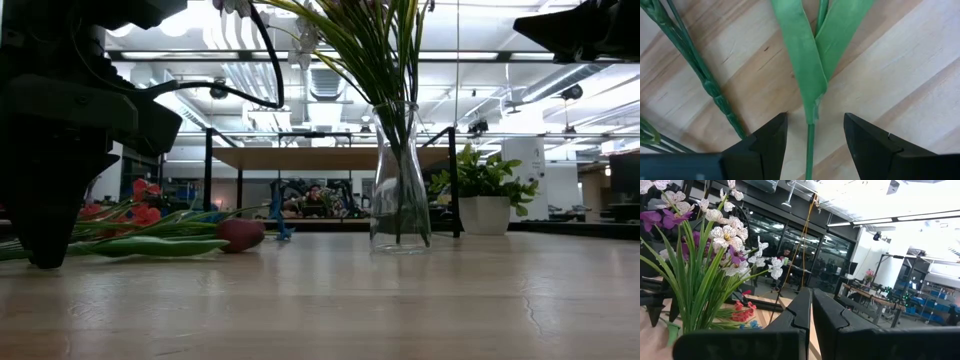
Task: Pick and place flowers into a vace then onto a shelf
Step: Put the red flower into the transparent vase
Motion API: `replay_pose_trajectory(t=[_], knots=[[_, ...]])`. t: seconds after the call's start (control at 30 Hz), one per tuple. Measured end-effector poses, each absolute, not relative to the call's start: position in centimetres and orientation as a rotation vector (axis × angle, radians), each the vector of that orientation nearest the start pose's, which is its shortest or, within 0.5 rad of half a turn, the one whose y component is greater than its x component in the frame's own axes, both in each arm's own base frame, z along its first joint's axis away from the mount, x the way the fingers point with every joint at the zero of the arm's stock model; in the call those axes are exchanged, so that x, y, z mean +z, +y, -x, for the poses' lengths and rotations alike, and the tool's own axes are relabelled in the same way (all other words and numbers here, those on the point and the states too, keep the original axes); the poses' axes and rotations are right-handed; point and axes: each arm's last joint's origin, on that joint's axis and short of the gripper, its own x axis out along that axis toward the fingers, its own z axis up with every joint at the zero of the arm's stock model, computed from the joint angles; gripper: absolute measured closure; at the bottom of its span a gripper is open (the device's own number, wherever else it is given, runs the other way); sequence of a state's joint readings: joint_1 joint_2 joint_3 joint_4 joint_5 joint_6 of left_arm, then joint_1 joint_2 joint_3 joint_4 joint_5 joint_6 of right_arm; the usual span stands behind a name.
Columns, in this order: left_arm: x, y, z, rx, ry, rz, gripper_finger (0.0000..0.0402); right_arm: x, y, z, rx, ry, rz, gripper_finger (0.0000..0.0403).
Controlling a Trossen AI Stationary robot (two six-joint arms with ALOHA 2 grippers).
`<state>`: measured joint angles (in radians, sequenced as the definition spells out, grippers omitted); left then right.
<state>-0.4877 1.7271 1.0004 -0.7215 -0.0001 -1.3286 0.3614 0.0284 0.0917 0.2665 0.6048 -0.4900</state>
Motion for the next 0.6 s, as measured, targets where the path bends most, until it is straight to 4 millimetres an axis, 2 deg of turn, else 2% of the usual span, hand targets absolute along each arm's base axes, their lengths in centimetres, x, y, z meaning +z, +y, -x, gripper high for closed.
replay_pose_trajectory(t=[0.17, 0.3, 0.5, 0.6], knots=[[15.1, -13.86, -26.07, 0.545, 1.404, 0.709, 0.0223, 21.6, 1.41, -8.39, -0.306, -0.226, 0.331, 0.0394], [15.07, -13.85, -26.0, 0.538, 1.426, 0.717, 0.0241, 21.6, 1.41, -8.39, -0.306, -0.226, 0.331, 0.0394], [15.22, -13.74, -25.81, 0.541, 1.441, 0.707, 0.0301, 21.6, 1.41, -8.39, -0.306, -0.226, 0.331, 0.0394], [15.49, -13.82, -25.73, 0.49, 1.46, 0.697, 0.0336, 21.6, 1.41, -8.39, -0.306, -0.226, 0.331, 0.0394]])
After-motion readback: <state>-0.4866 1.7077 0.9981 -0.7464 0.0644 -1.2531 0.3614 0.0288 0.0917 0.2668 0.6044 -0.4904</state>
